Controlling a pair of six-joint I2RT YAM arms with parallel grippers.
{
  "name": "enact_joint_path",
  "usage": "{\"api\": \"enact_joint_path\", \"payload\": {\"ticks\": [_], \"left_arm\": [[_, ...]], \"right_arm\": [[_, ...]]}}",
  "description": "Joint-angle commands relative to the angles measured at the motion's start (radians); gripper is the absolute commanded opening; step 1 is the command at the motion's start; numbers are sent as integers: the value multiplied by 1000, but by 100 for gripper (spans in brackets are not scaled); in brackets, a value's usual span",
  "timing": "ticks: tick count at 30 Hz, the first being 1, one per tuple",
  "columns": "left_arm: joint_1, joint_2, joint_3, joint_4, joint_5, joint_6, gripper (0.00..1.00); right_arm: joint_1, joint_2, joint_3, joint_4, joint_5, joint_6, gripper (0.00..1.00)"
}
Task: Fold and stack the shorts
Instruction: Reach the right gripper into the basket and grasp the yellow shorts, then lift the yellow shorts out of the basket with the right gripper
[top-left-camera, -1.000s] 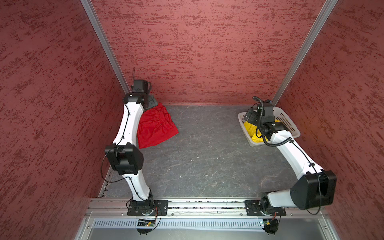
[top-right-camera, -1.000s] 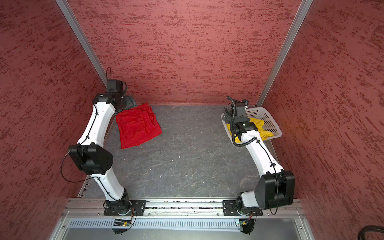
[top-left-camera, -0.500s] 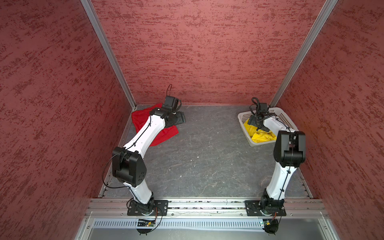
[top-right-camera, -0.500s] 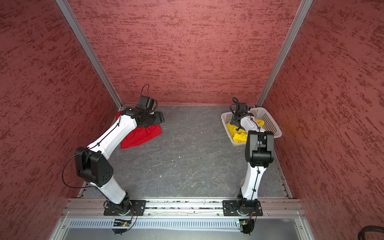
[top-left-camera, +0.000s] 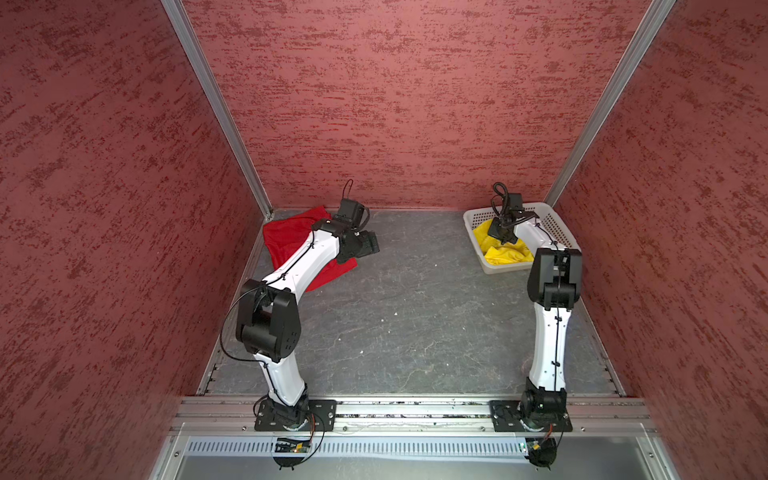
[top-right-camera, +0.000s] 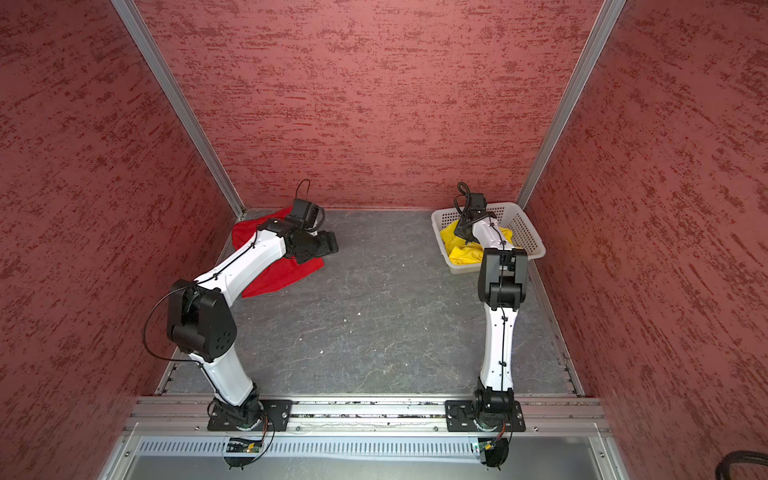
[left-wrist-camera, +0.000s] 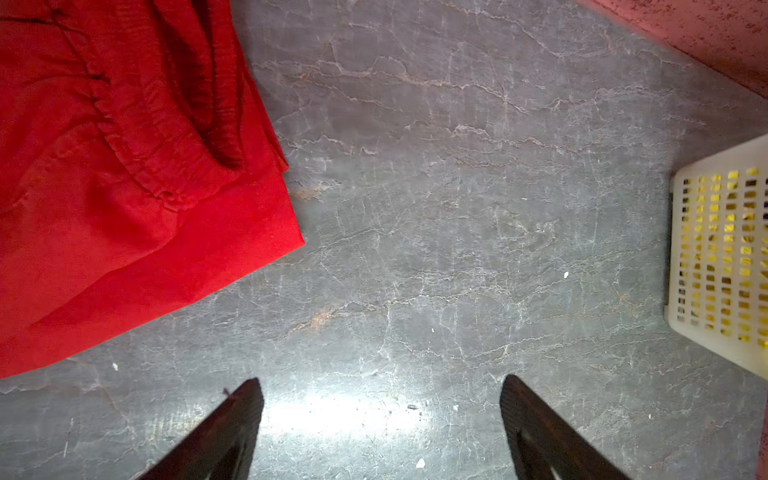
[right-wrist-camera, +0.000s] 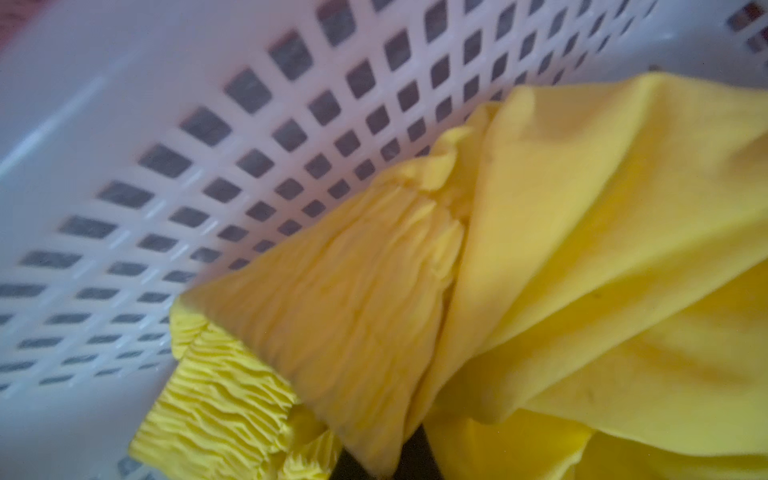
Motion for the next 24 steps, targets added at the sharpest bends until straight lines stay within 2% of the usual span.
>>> {"api": "enact_joint_path", "payload": {"ticks": [1, 8, 16, 20, 22, 24], "left_arm": [[-4, 8, 27, 12, 16, -6, 90], [-12, -3, 29, 15, 34, -9, 90], [-23, -108, -44, 55, 39, -13, 90], [-26, -156, -77, 69, 48, -20, 90], [-24, -200, -95, 81, 32, -33, 86], [-18, -238, -104, 97, 37, -44, 84]], "right_arm": [[17, 27, 73, -70, -55, 9, 0], [43, -101, 207, -126, 10, 4, 0], [50, -289, 413, -195, 71, -22, 0], [90, -418, 415, -166, 60, -58, 0], [125, -485, 417, -161, 67, -85, 0], [154, -550, 423, -171, 27, -76, 0]]}}
